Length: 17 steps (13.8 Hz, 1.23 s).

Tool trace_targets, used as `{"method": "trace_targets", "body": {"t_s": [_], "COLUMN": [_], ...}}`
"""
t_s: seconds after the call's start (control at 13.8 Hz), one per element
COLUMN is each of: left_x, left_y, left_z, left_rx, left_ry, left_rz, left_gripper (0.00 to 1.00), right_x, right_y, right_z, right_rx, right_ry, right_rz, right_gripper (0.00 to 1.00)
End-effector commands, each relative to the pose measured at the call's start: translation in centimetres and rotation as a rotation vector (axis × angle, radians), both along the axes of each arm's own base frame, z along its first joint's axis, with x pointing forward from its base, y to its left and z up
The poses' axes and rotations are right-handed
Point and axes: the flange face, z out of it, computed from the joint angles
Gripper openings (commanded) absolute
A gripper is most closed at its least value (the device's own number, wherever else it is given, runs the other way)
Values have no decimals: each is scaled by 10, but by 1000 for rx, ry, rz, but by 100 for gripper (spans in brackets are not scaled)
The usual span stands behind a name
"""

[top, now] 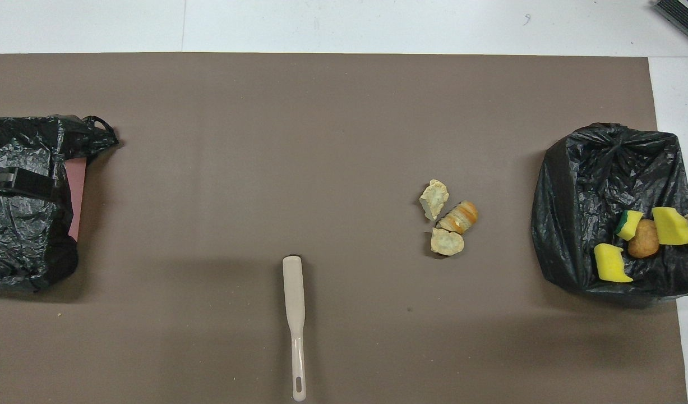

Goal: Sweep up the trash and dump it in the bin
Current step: 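Tip the dustpan to dump the debris into the black bag, then carry the empty dustpan back and set it on the table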

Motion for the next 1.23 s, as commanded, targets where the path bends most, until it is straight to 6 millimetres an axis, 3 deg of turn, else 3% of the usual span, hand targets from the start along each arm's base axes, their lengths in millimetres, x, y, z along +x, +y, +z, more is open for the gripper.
{"method": "trace_targets", "body": {"t_s": [0.0,0.22,0.51,0.87,1.08,1.16], "left_x": [-5,-4,-4,-4,-4,-4], "left_y": [-2,0,10,8,10,10], "left_z": [4,5,5,5,5,5], "left_rx": [3,5,4,4,4,4], "left_ry": [21,13,13,13,13,13], "left_rz": [15,19,35,31,35,35], "left_gripper": [100,100,100,100,100,100], "right_x": [-26,-31,-27,-14,5,17], "right_y": [31,72,114,216,276,307], "right_z": [21,24,9,-10,-37,-51], "right_rx": [28,94,236,346,386,383], "right_ry": [-5,-24,-198,-461,-569,-601], "right_rz": [-68,-158,-352,-681,-935,-1000], "right_gripper": [0,0,0,0,0,0]}}
